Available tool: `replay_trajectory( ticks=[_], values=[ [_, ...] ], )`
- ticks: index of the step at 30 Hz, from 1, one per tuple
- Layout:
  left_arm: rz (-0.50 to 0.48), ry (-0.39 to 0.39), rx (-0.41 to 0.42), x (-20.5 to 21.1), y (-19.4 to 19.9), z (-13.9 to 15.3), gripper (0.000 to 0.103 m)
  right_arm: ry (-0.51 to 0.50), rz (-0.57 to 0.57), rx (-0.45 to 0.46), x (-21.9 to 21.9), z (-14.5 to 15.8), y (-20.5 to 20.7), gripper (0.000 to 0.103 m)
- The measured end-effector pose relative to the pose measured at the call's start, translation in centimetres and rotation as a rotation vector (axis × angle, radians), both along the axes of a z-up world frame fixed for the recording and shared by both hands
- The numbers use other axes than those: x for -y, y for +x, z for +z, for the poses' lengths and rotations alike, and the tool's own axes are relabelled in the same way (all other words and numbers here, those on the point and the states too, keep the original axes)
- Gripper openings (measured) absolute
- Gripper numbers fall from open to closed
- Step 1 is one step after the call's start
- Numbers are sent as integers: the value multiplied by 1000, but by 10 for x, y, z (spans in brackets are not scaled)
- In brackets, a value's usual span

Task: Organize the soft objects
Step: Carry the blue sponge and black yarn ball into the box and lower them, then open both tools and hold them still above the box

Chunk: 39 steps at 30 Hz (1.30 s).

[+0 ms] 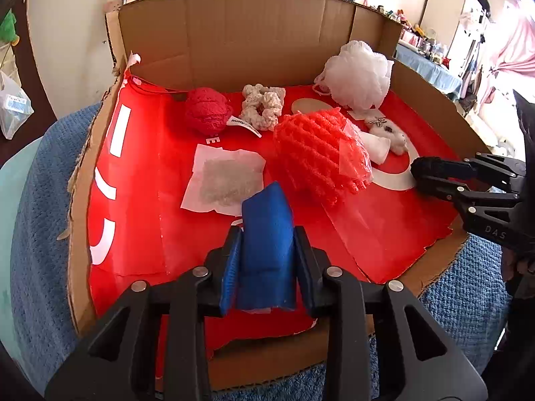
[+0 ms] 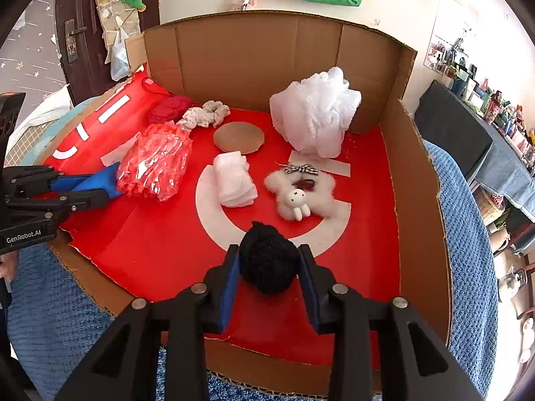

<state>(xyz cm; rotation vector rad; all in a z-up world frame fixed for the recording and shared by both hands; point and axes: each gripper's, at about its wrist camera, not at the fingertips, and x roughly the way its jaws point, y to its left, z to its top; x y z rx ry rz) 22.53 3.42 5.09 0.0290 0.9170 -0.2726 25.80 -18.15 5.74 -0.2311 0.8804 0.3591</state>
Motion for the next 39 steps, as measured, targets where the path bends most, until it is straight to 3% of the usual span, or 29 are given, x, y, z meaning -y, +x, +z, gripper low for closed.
replay_trajectory(
  ticks=[1,2,3,12,17,21,25,28,33,37,39],
  values=[
    [-2,-3,-1,0,0,0,37,2,0,-1,0,0,1,39],
    [-6,-7,0,1,0,0,51,3,0,-2,0,-1,1,41],
    [-10,-11,7,1,0,0,54,3,-1,-1,0,-1,0,42],
    [-20,-15,11,2,-2,0,54,9,-6,9,0,-2,-1,52],
    [-24,-26,20,2,-5,3,62,13,-8,21,0,0,-3,64],
    [-23,-41,31,1,-9,9,63,-7,-8,43,-2,2,-8,66],
    [-15,-59,54,0,-17,16,71,32,-18,57,2,10,-12,69],
    [-12,-70,82,1,-24,23,72,74,-23,73,5,17,-17,72],
    [35,-53,178,5,-38,36,81,97,-30,124,2,25,-27,87],
    [121,-51,301,4,-46,46,91,121,-71,240,5,33,-37,103],
    [155,-42,362,5,-48,47,93,138,-94,297,7,36,-40,103]
  ],
)
